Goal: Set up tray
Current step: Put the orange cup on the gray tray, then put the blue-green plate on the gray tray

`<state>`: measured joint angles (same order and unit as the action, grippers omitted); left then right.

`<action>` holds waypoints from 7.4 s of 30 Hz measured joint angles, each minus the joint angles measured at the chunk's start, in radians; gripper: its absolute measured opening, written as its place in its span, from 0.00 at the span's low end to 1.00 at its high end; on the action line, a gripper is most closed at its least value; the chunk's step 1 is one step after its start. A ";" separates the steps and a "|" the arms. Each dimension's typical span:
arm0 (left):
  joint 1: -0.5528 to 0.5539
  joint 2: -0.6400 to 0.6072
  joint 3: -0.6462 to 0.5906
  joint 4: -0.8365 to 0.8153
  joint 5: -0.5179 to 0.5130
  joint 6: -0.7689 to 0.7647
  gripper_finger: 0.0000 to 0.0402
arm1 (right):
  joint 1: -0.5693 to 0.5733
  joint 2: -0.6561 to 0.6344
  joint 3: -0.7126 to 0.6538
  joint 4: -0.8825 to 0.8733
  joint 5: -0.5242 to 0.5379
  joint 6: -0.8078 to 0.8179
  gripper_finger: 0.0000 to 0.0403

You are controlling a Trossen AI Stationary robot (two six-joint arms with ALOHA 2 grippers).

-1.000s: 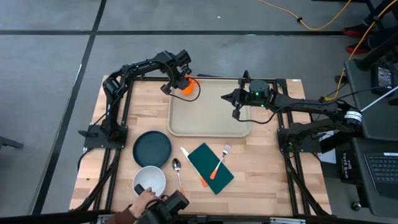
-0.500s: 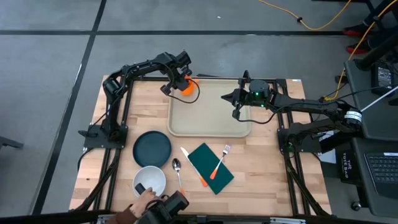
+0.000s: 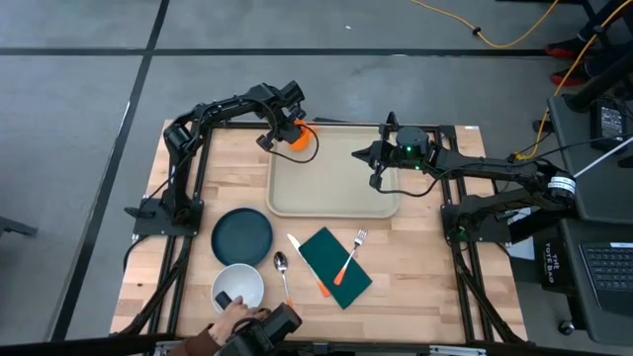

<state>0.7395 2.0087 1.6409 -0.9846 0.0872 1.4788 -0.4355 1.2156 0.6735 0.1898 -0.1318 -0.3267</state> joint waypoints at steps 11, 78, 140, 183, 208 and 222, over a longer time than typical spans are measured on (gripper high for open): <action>0.000 0.000 0.000 0.047 -0.004 -0.026 0.08 | 0.000 0.001 0.000 0.000 0.000 0.000 0.03; -0.094 -0.199 0.071 -0.092 0.156 -0.449 0.00 | -0.001 0.003 0.000 0.000 0.000 -0.022 0.03; -1.068 -0.437 -0.246 -0.241 -0.360 -2.185 0.00 | 0.176 0.003 -0.205 0.101 -0.054 0.218 0.03; -1.179 -0.321 -0.246 -0.239 -0.317 -2.652 0.32 | 0.196 0.003 -0.205 0.222 -0.043 0.161 0.03; -1.183 -0.057 -0.247 -0.176 -0.181 -2.565 0.35 | 0.196 0.003 -0.205 0.234 -0.044 0.168 0.03; -1.183 -0.058 -0.286 -0.133 -0.195 -2.565 0.35 | 0.196 0.003 -0.204 0.238 -0.045 0.169 0.03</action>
<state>-0.4435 1.9511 1.3547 -1.1173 -0.1079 -1.0863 -0.2390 1.2182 0.4690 0.4278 -0.1764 -0.1581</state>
